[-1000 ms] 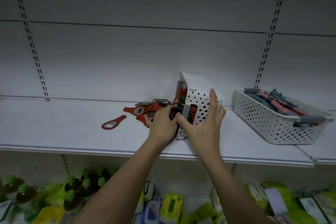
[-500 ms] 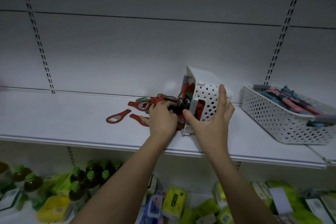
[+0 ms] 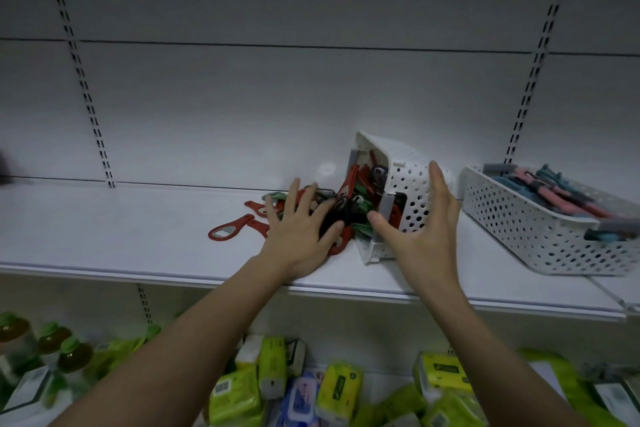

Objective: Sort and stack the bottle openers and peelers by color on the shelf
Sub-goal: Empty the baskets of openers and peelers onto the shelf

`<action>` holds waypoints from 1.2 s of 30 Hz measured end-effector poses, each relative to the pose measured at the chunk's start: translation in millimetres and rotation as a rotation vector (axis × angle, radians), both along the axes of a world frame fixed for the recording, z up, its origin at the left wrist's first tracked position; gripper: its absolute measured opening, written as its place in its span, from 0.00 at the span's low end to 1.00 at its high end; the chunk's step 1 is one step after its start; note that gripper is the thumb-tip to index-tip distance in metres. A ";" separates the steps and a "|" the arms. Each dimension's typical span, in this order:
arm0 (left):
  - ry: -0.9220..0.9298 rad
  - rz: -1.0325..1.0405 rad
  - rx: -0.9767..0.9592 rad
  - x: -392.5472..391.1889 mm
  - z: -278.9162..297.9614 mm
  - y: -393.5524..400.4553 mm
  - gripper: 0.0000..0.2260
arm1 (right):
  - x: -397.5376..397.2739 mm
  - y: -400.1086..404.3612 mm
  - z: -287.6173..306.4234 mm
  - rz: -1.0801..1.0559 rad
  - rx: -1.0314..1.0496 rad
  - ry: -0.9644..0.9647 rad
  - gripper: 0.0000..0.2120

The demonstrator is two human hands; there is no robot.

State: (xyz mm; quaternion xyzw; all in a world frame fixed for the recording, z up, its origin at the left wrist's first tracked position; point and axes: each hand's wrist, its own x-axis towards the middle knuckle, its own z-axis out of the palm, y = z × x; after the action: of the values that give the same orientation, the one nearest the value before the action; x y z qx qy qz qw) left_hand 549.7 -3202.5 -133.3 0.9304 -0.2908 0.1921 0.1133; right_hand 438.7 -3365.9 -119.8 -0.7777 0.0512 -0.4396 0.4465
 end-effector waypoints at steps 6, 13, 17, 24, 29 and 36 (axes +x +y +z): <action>0.164 -0.387 -0.314 -25.5 11.6 -43.8 0.22 | 0.5 -8.9 6.1 -0.002 -0.051 0.009 0.47; 0.236 -0.313 -0.283 -13.9 1.3 -54.1 0.20 | -3.1 -26.4 0.9 -0.085 -0.129 0.016 0.47; 0.202 -0.366 -0.297 -15.9 -0.5 -53.1 0.20 | -2.3 -30.9 -4.4 -0.070 -0.045 -0.006 0.46; 0.071 -0.399 -0.194 -15.2 -0.2 -53.8 0.20 | -2.5 -31.9 -4.7 -0.051 -0.036 0.006 0.47; 0.040 -0.265 -0.232 -14.5 -0.7 -51.7 0.20 | -4.6 -32.2 -3.6 -0.028 -0.028 0.017 0.47; 0.029 -0.404 -0.154 -14.5 11.1 -72.1 0.22 | -3.0 -34.6 -4.8 -0.028 -0.024 0.010 0.47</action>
State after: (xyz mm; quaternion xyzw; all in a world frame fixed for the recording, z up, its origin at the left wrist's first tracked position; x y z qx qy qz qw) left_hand 535.1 -3274.5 -122.2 0.8445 -0.4543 0.1735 0.2243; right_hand 435.7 -3400.5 -124.6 -0.7844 0.0588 -0.4425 0.4306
